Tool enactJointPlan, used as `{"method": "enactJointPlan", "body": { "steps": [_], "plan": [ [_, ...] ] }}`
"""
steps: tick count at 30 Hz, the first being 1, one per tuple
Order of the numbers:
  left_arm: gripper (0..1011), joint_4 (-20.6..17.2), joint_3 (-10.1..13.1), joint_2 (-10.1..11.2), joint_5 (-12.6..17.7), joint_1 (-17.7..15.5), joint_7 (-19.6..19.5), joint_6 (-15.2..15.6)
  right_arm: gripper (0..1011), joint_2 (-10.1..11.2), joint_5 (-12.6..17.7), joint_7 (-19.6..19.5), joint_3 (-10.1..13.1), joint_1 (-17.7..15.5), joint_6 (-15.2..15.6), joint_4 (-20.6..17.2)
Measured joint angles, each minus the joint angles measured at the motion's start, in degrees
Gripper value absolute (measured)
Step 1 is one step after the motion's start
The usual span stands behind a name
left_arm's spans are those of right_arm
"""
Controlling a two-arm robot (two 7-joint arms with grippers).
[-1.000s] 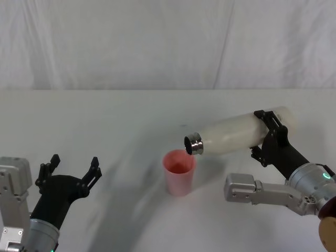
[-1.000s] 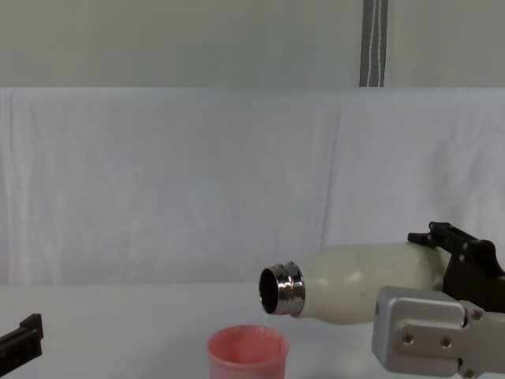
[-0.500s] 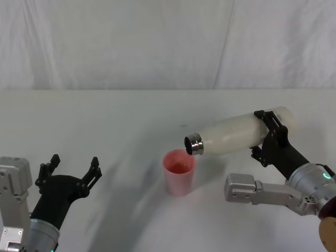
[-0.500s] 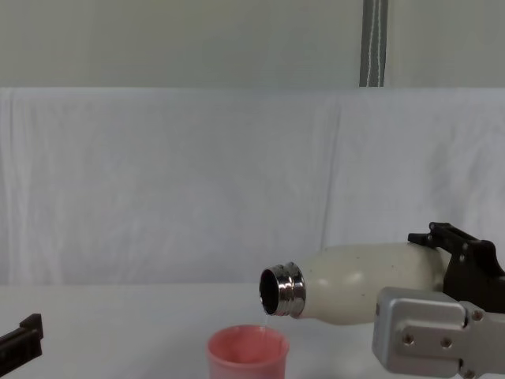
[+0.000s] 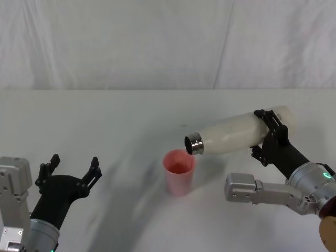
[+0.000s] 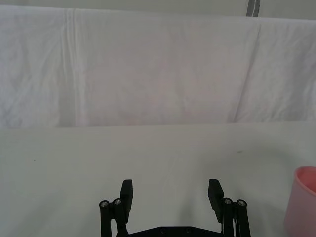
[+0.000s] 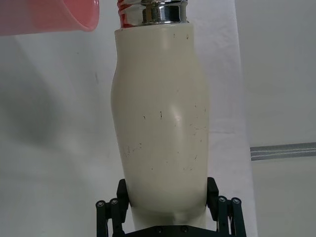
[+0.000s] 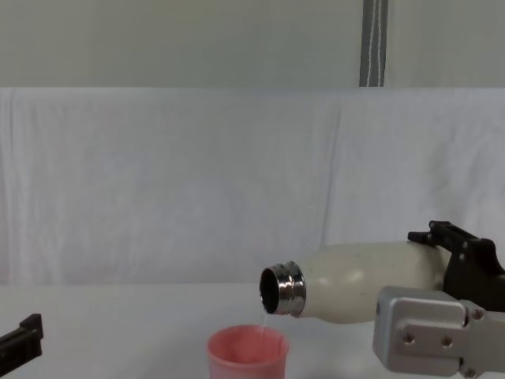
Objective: Grasp the thermos with one hand and pour water into the cup lid.
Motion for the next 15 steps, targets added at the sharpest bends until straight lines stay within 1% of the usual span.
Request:
{"method": "enactJointPlan", "body": {
  "steps": [15],
  "plan": [
    [1001,0.0,0.0,0.0,0.0,0.0,0.0,0.0,951,0.0,0.0,-0.2,0.0,0.0,0.0,0.1]
  ]
}}
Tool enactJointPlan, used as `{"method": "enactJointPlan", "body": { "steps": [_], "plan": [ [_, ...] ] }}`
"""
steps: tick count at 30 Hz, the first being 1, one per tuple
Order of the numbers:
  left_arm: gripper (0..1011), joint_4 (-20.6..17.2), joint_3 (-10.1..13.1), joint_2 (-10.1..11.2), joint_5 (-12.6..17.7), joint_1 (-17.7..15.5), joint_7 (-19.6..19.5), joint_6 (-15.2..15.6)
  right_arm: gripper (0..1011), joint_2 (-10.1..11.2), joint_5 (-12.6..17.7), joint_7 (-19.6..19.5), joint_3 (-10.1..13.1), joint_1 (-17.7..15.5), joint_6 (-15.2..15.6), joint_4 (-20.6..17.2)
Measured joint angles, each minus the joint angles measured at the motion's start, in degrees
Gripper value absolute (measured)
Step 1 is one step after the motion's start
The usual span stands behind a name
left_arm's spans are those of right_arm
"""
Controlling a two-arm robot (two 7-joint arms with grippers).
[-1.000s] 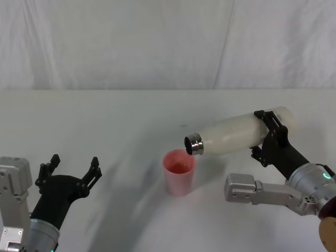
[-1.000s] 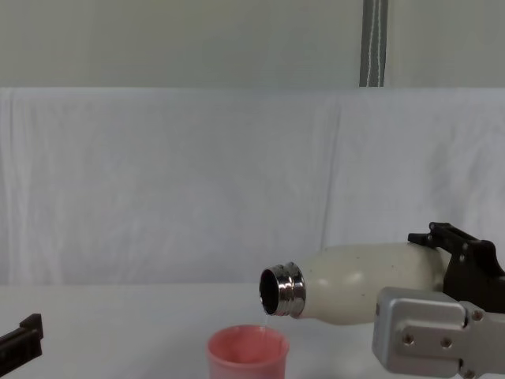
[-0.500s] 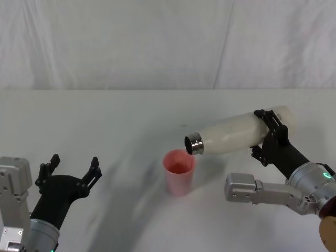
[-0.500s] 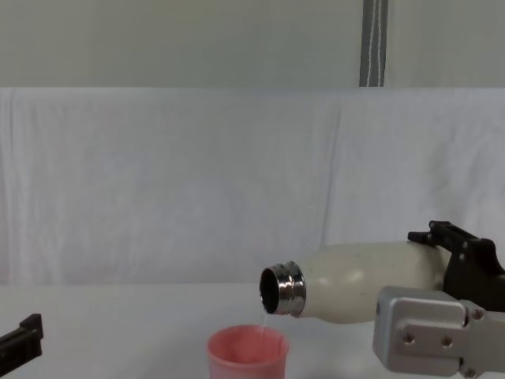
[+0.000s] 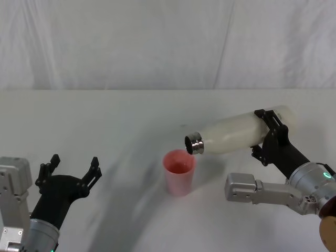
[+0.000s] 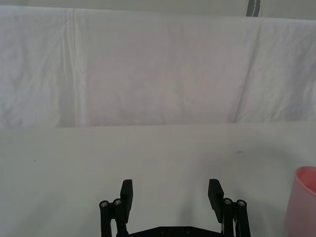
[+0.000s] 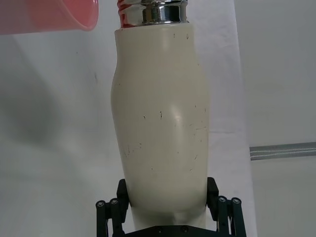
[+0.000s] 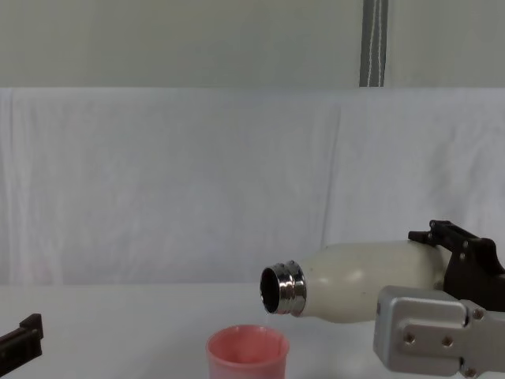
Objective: Grasp the thermos with one hand and pour water into the cup lid.
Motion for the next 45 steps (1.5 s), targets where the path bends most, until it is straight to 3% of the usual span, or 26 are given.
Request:
{"method": "enactJointPlan", "body": {
  "steps": [45],
  "plan": [
    [1001,0.0,0.0,0.0,0.0,0.0,0.0,0.0,951,0.2,-0.4,0.0,-0.2,-0.1,0.1,-0.3]
  ]
}}
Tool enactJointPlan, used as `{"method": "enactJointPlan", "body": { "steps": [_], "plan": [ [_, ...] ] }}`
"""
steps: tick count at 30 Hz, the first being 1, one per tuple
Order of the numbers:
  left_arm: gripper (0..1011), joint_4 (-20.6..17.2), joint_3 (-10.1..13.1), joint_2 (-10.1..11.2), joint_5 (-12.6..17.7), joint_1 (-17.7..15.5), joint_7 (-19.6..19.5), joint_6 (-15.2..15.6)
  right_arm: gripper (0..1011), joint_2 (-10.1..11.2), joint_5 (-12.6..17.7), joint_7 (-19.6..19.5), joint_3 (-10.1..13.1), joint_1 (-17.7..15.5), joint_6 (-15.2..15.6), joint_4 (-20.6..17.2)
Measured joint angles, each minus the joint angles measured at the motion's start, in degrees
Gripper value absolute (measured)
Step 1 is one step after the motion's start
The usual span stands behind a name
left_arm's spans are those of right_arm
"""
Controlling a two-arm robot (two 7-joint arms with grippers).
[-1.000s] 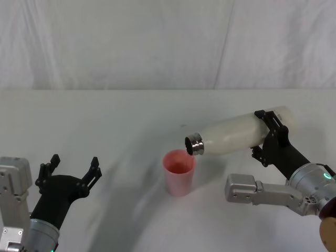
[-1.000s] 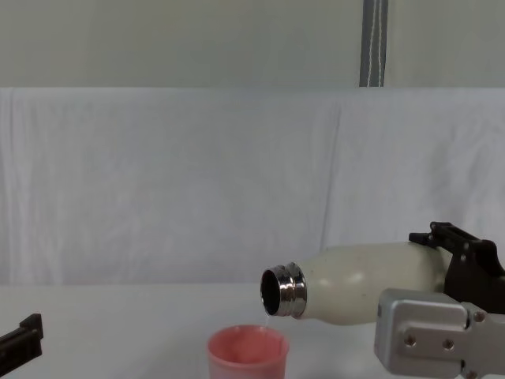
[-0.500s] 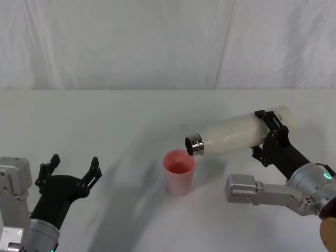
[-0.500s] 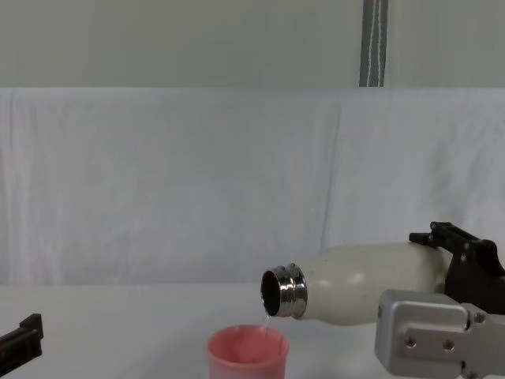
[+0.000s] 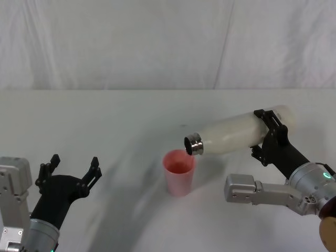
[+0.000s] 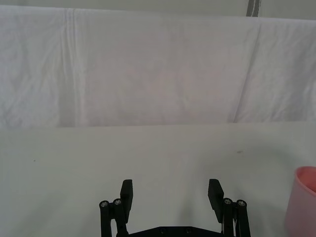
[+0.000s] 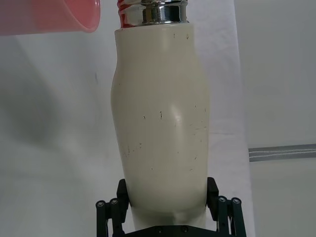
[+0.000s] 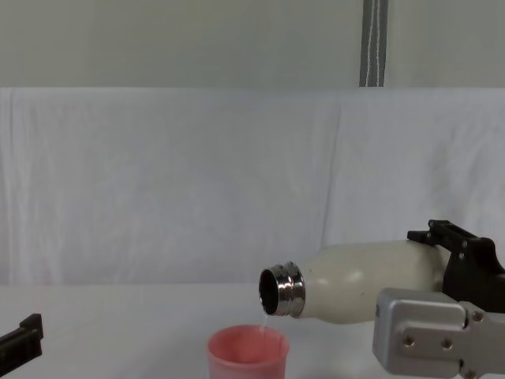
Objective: Grasp the thermos with one hand and pour water into the cup lid.
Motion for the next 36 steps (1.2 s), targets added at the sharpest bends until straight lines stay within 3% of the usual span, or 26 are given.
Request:
{"method": "enactJointPlan", "body": {
  "steps": [36],
  "plan": [
    [1001,0.0,0.0,0.0,0.0,0.0,0.0,0.0,951,0.2,-0.1,0.2,-0.2,0.1,0.0,-0.1]
  ]
}}
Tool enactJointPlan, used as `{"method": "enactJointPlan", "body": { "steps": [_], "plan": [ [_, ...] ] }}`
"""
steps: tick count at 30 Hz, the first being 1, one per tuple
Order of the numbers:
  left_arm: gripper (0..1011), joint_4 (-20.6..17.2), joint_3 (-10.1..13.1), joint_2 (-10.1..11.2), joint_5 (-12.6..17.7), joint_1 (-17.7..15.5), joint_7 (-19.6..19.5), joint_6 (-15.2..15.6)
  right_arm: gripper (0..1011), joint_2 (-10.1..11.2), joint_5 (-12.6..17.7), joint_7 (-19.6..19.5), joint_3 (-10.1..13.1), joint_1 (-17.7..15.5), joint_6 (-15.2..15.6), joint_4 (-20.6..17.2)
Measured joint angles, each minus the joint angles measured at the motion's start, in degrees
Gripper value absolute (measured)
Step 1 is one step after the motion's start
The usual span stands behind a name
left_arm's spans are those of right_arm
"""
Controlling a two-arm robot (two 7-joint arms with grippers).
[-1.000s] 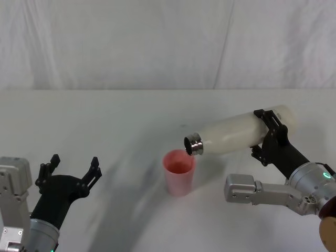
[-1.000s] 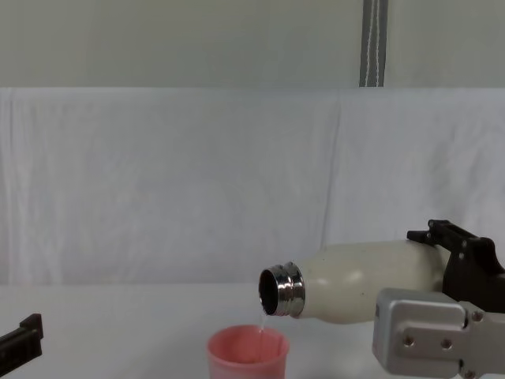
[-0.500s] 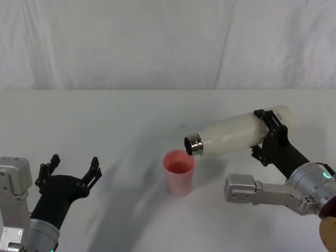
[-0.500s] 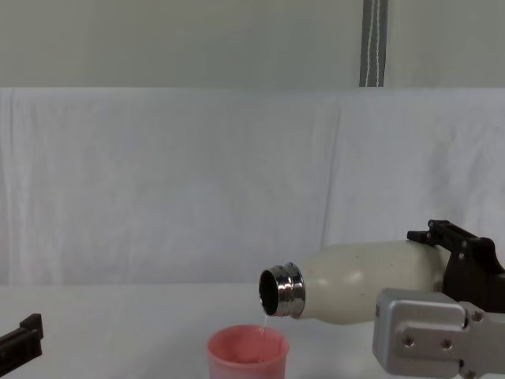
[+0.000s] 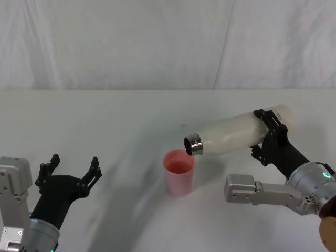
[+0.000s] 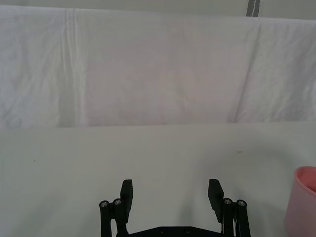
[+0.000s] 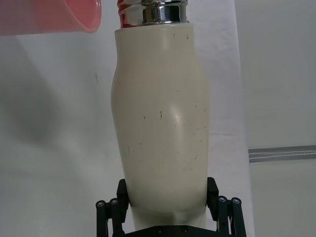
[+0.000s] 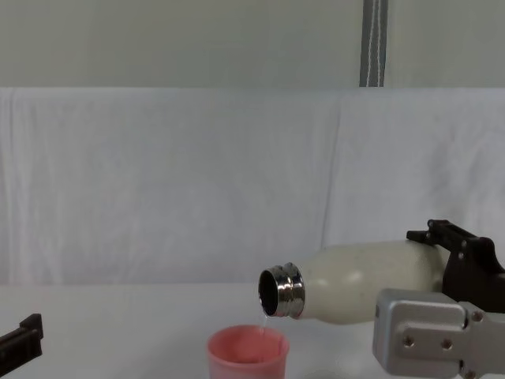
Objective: Grasp the thermos with one hand and pour water into the cup lid.
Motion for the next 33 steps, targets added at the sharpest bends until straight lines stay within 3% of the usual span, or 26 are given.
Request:
{"method": "enactJointPlan", "body": {
  "steps": [33],
  "plan": [
    [1001,0.0,0.0,0.0,0.0,0.0,0.0,0.0,951,0.0,0.0,-0.1,-0.3,0.3,-0.3,0.4]
  ]
}}
